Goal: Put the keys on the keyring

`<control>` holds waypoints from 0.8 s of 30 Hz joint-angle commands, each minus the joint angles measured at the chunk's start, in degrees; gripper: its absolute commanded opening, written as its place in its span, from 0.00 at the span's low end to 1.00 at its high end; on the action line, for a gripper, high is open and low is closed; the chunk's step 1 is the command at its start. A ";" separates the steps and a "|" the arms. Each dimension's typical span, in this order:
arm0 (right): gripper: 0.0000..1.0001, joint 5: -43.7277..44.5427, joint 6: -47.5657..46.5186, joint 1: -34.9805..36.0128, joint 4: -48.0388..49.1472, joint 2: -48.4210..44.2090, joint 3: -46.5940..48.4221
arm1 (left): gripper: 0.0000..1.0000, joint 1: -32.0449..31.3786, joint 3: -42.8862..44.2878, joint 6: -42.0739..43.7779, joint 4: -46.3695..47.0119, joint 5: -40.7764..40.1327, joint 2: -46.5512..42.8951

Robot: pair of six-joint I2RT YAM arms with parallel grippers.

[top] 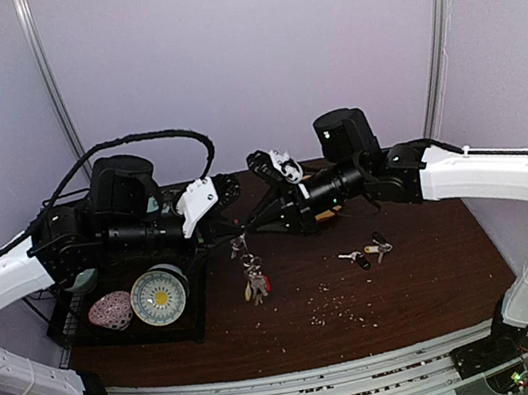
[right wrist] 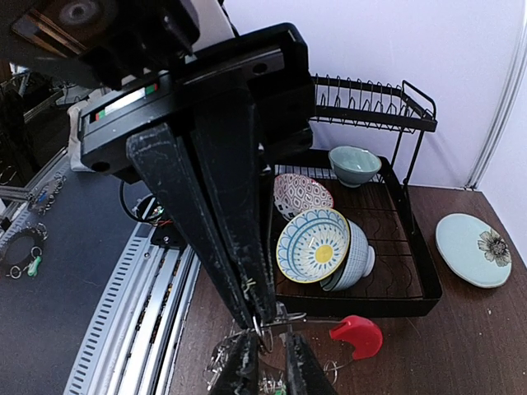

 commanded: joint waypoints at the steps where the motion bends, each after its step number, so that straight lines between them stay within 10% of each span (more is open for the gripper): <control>1: 0.10 -0.51 0.85 0.22 1.94 0.94 2.17 | 0.00 -0.28 2.64 0.86 3.01 1.22 0.40; 18: 0.00 -1.47 9.76 0.14 9.73 -0.06 -1.59 | 0.00 -0.19 -1.09 -2.80 8.05 2.70 -1.33; 21: 0.00 0.09 21.09 0.05 28.12 -2.65 -8.87 | 0.33 0.82 -3.74 -6.29 11.65 1.54 -3.27; 24: 0.00 3.89 31.12 0.37 44.27 -4.10 -16.05 | 0.39 1.58 -7.28 -8.81 16.43 1.50 -6.56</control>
